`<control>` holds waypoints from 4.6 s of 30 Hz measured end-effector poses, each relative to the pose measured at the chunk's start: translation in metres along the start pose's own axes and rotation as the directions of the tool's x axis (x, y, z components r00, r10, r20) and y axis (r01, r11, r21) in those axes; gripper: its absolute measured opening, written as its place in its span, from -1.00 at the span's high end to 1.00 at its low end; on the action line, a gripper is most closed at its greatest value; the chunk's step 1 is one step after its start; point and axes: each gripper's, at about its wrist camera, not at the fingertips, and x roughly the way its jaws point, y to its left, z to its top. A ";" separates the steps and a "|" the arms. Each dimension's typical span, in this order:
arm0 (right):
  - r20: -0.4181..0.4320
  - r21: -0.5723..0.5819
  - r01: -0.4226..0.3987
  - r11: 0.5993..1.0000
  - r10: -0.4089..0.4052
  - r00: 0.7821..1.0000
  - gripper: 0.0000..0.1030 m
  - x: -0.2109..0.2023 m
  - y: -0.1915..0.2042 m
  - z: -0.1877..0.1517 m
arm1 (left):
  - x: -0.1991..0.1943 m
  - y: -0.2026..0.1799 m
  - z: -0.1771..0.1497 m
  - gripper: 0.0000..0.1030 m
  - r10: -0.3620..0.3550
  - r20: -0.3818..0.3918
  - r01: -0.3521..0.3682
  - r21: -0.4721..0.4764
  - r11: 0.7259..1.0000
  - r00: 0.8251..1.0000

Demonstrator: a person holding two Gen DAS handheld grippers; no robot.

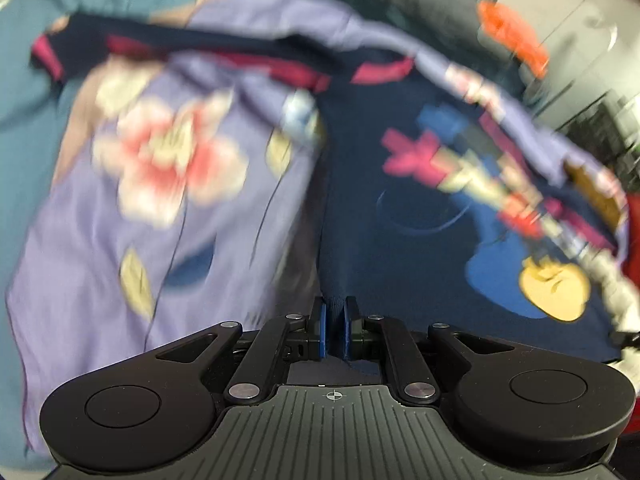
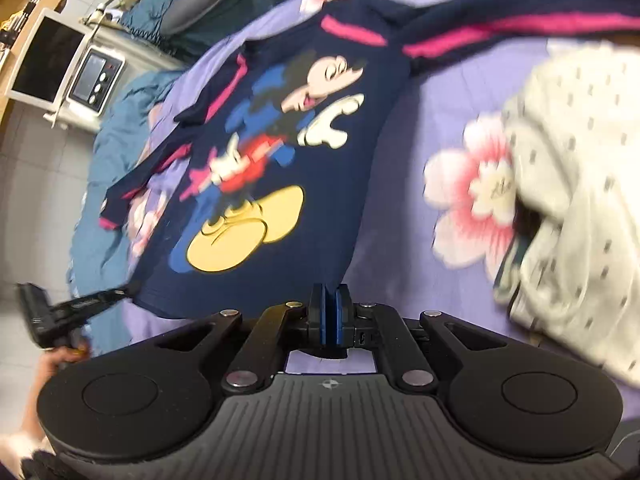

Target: Fold small clothes

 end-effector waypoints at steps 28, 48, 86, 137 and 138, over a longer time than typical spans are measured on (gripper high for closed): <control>-0.066 -0.439 0.219 0.872 -0.274 0.959 0.24 0.086 0.028 -0.016 | 0.055 -0.069 -0.006 -1.00 0.156 -0.048 -0.138 0.265 0.954 0.987; 0.221 -0.351 0.266 0.898 -0.197 0.955 -0.06 0.013 0.017 0.028 | 0.088 -0.098 -0.015 -1.00 0.209 -0.119 -0.177 0.234 0.956 0.971; 0.525 0.499 0.170 0.850 -0.452 0.721 0.85 -0.181 -0.246 0.114 | 0.092 -0.184 -0.046 -1.00 0.273 -0.127 -0.231 0.275 0.933 0.954; -0.170 -0.225 -0.171 0.959 0.134 0.976 -0.23 0.186 0.153 0.016 | 0.001 -0.006 -0.062 -1.00 0.298 0.061 -0.280 -0.207 0.937 0.953; -0.130 -0.207 -0.142 0.968 0.117 0.985 -0.23 0.178 0.141 0.023 | 0.006 -0.014 -0.056 -1.00 0.283 0.070 -0.268 -0.174 0.948 0.956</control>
